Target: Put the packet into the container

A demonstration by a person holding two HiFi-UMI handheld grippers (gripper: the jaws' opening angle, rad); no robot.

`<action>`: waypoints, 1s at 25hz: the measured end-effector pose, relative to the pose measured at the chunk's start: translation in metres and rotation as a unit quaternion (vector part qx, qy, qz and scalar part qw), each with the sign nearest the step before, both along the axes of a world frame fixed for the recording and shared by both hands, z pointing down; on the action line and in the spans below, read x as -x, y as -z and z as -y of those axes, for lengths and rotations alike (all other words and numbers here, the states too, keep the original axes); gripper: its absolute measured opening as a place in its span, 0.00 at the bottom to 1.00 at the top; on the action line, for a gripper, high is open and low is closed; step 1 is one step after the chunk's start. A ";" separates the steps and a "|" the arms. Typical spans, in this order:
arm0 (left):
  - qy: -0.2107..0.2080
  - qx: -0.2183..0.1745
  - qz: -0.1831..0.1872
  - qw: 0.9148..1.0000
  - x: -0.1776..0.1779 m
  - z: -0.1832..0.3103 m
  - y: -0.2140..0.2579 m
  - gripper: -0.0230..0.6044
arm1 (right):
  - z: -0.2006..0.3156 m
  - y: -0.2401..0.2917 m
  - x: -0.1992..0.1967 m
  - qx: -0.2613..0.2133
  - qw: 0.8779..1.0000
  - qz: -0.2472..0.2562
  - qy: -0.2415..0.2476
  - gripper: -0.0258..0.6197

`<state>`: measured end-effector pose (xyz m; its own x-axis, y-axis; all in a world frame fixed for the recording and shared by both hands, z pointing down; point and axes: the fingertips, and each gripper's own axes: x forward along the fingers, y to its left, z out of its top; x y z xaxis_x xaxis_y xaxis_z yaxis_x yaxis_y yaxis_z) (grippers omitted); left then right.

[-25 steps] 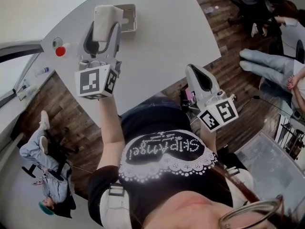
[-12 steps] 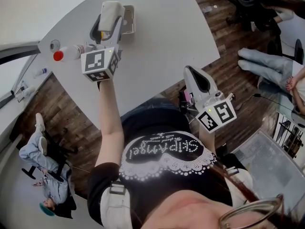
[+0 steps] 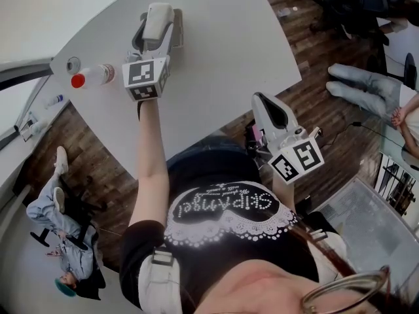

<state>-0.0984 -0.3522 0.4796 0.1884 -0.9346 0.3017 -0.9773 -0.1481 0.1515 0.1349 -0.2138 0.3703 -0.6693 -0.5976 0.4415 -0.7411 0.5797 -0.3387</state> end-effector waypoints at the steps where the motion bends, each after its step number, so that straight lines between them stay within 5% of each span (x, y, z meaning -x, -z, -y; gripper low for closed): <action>1: -0.001 0.003 0.010 1.000 0.000 0.001 -0.006 0.46 | 0.000 0.000 -0.001 0.001 1.000 0.000 0.000 0.04; 9: -0.015 0.005 0.076 0.997 -0.002 0.007 -0.026 0.47 | 0.001 -0.001 -0.002 0.004 1.000 -0.001 -0.002 0.04; 25: -0.033 0.029 0.098 0.994 -0.011 0.008 -0.032 0.51 | 0.000 -0.001 -0.002 0.005 1.000 0.000 0.001 0.04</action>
